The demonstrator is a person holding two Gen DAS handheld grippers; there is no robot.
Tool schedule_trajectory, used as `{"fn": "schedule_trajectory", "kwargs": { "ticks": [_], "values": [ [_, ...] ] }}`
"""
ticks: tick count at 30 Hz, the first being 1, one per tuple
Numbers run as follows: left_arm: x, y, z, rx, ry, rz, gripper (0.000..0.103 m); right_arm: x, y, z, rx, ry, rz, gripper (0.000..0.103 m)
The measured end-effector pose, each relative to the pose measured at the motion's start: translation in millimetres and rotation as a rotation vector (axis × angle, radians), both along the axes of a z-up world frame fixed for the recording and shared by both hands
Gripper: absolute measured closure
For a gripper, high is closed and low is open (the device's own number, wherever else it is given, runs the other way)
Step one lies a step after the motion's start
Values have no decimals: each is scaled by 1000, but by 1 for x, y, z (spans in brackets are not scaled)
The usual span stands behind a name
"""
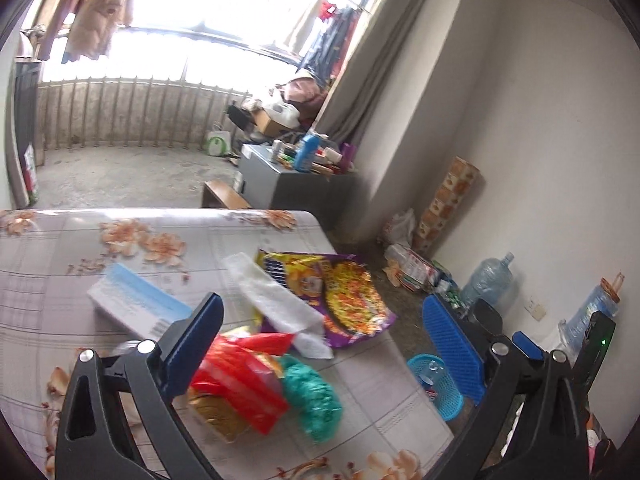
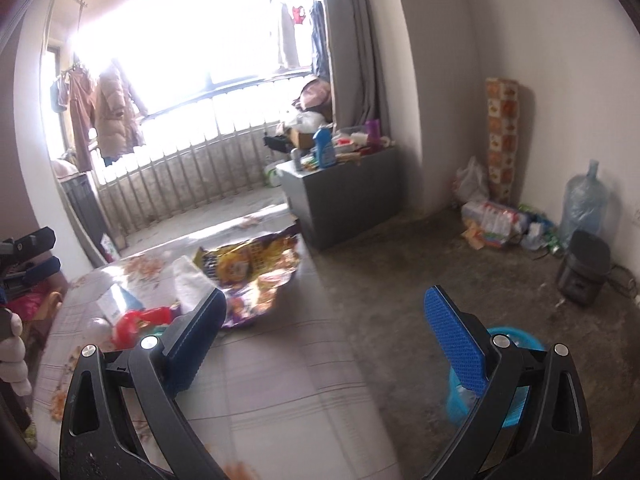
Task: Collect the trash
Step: 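Move both grippers back from the wastebasket toward the table, then grasp the red plastic bag with the left gripper while the right gripper grasps the green bag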
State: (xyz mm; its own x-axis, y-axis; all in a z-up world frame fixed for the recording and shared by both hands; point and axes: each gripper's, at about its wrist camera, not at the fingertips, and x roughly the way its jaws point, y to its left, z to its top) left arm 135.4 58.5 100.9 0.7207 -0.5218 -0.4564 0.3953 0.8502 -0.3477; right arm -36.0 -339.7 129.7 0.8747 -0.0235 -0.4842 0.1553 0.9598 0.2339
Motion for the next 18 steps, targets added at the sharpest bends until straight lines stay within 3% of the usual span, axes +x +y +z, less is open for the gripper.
{"fn": "schedule_trajectory", "kwargs": {
  "ticks": [7, 14, 18],
  "values": [
    [-14, 41, -13, 48, -12, 72, 6, 19, 39, -6, 85, 66, 142, 12],
    [-15, 43, -40, 75, 26, 16, 7, 41, 81, -13, 162, 144, 283, 21],
    [-5, 33, -55, 122, 54, -23, 16, 48, 99, -23, 199, 192, 344, 27]
  ]
}}
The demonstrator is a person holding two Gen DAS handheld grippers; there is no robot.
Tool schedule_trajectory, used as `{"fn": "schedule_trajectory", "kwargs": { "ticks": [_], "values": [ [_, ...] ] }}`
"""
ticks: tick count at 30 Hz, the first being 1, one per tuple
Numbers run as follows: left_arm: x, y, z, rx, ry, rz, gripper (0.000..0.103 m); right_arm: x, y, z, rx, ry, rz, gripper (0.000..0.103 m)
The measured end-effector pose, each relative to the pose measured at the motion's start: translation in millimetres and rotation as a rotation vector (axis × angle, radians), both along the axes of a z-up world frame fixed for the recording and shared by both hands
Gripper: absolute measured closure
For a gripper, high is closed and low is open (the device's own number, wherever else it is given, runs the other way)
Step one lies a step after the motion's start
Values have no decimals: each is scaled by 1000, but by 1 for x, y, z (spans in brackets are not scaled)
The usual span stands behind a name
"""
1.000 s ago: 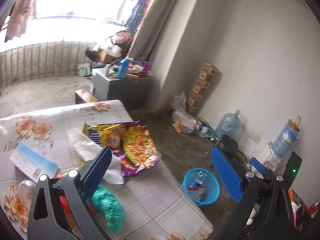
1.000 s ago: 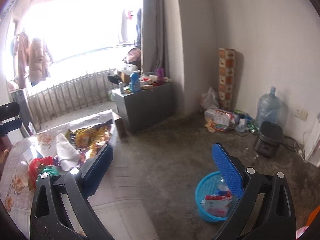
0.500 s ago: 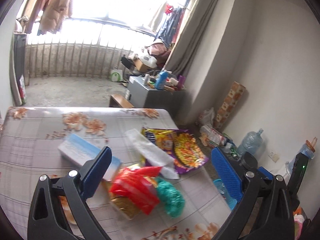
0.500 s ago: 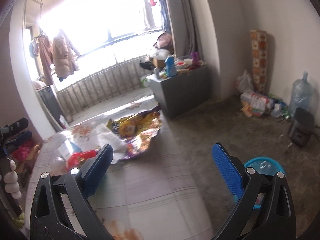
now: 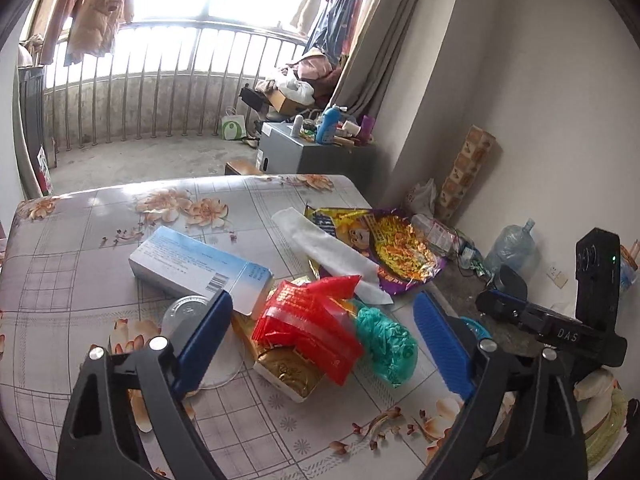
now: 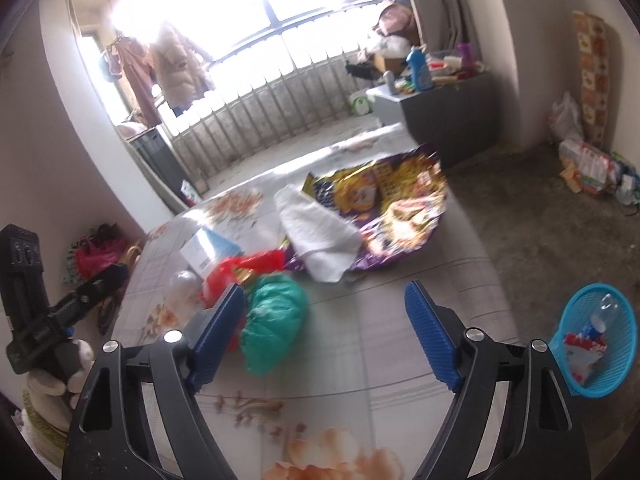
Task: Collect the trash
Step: 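Grasp the red plastic bag with the left gripper while the right gripper grasps the green bag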
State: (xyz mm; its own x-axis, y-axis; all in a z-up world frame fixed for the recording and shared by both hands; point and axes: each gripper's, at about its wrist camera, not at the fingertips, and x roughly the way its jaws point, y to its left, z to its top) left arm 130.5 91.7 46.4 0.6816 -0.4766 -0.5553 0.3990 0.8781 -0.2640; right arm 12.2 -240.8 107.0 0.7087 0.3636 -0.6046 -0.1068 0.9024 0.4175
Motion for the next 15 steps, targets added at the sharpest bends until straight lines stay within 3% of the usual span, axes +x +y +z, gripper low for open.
{"fn": "schedule_trajectory", "kwargs": {
  "ticks": [5, 10, 15],
  "values": [
    [20, -10, -23, 54, 60, -34, 34, 12, 21, -13, 21, 67, 67, 31],
    [42, -17, -42, 77, 119, -71, 40, 23, 34, -30, 45, 135, 114, 38],
    [59, -21, -59, 99, 181, -82, 52, 30, 40, -46, 98, 200, 148, 44]
  ]
}}
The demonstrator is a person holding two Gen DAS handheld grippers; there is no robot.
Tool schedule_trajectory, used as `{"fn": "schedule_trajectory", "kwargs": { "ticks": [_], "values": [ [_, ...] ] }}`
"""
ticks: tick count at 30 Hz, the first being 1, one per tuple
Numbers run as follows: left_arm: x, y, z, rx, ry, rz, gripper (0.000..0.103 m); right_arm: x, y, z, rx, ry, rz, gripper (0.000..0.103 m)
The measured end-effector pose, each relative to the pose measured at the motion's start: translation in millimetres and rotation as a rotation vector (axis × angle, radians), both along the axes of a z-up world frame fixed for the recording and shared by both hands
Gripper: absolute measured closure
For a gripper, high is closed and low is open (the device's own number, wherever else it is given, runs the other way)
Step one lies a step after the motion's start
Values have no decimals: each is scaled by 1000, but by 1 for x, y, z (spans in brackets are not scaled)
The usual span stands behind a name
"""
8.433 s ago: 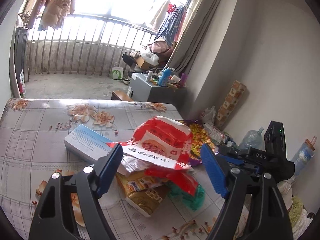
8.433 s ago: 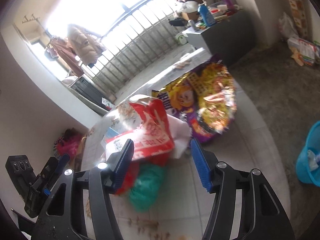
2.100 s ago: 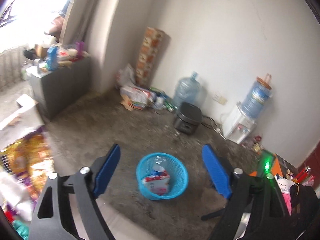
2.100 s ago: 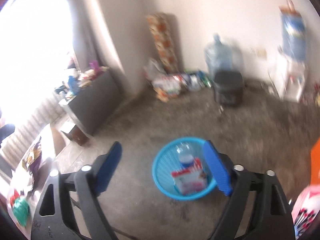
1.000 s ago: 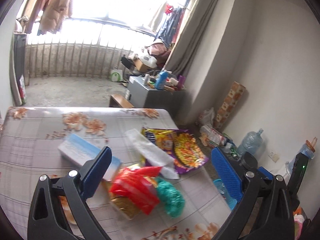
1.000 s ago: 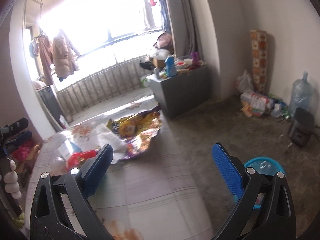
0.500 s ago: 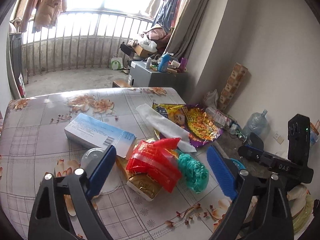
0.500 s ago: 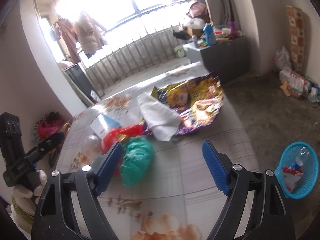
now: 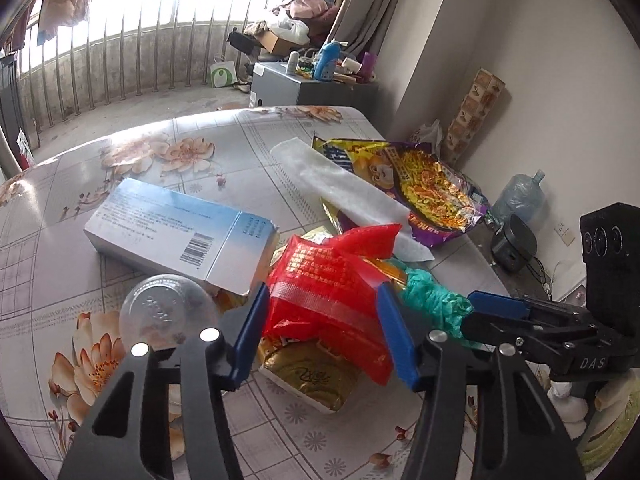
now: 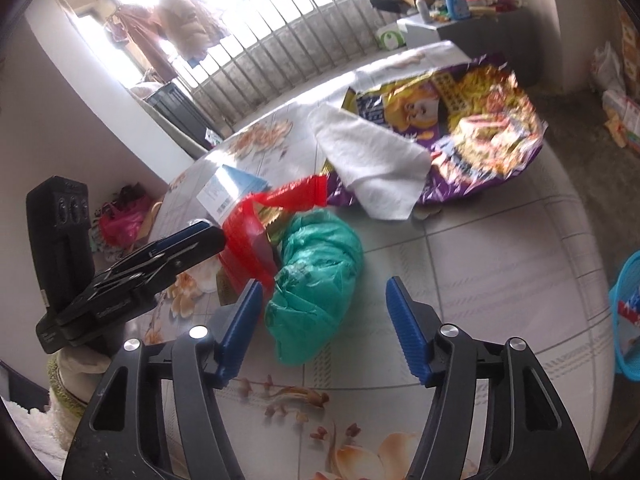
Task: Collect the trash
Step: 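Grasp the red plastic bag with the left gripper while the right gripper grasps the green bag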
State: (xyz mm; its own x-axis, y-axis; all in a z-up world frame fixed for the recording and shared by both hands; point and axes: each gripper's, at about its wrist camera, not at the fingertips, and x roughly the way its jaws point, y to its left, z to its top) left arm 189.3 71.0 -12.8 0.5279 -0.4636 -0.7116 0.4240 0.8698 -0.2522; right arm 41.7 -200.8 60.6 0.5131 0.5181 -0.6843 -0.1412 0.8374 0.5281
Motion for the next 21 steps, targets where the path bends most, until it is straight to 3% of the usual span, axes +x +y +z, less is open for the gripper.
{"fn": "schedule_trajectory", "kwargs": {
  "ticks": [5, 10, 16, 21],
  "values": [
    [4, -3, -9, 14, 17, -15, 59, 3, 4, -9, 25, 36, 28, 48],
    [3, -4, -10, 7, 18, -26, 72, 4, 6, -11, 51, 56, 53, 62],
    [-2, -10, -9, 41, -19, -42, 81, 1, 3, -8, 50, 53, 50, 66],
    [-5, -10, -4, 39, -43, -51, 98, -3, 2, -6, 39, 46, 46, 67]
  ]
}}
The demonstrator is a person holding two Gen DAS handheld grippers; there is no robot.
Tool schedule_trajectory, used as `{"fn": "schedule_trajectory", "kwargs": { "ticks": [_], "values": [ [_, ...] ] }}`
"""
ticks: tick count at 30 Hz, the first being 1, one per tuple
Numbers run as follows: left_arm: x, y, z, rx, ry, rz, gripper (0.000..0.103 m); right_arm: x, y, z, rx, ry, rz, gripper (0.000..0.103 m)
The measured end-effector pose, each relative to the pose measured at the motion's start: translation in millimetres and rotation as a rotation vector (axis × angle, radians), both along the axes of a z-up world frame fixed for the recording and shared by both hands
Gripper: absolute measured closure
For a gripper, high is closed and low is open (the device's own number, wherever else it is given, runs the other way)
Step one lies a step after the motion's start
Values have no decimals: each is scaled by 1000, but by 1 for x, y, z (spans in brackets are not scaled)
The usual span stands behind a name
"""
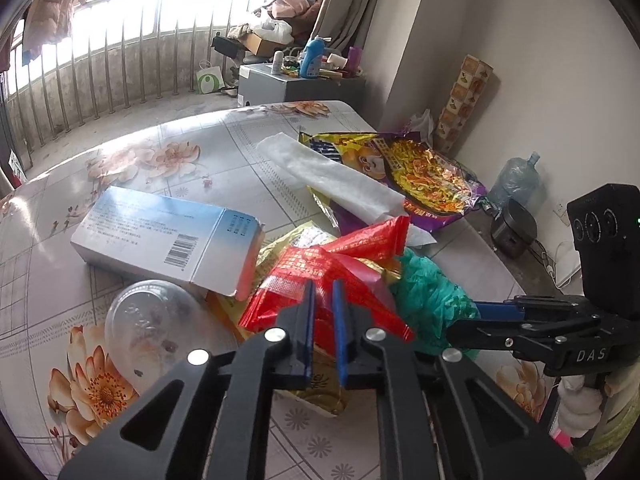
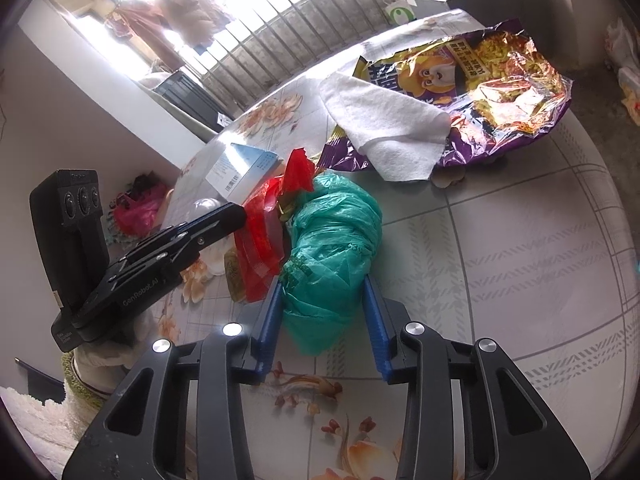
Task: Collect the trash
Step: 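Grasp the red plastic bag with the left gripper while the right gripper grasps the green bag, then lift the red bag with the left gripper while the right gripper lifts the green bag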
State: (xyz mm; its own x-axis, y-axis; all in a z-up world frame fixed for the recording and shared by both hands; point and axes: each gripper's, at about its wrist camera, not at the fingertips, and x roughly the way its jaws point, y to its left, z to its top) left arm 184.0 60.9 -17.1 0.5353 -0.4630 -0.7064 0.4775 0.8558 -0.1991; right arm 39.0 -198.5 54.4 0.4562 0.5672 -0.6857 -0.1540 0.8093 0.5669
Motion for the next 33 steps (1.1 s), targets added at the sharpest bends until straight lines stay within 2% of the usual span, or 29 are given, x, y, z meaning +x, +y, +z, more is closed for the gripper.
{"fn": "schedule_trajectory", "kwargs": {
  "ticks": [5, 11, 14, 22, 30, 33],
  "values": [
    [-8, 1, 6, 2, -4, -20, 102, -11, -5, 4, -8, -2, 3, 67],
    [-27, -1, -6, -40, 95, -75, 102, -24, -6, 1, 2, 4, 37, 68],
    [-41, -1, -12, -39, 117, -89, 102, -31, -10, 0, -2, 13, 31, 68],
    [-47, 13, -5, -105, 152, -37, 101, -42, -35, -1, 11, 18, -31, 68],
    [-28, 26, 2, -150, 173, 56, 83, -42, -44, 35, 53, -137, -50, 68],
    [-24, 27, 2, -160, 179, 69, 80, -28, -41, 41, 72, -166, -46, 68]
  ]
}}
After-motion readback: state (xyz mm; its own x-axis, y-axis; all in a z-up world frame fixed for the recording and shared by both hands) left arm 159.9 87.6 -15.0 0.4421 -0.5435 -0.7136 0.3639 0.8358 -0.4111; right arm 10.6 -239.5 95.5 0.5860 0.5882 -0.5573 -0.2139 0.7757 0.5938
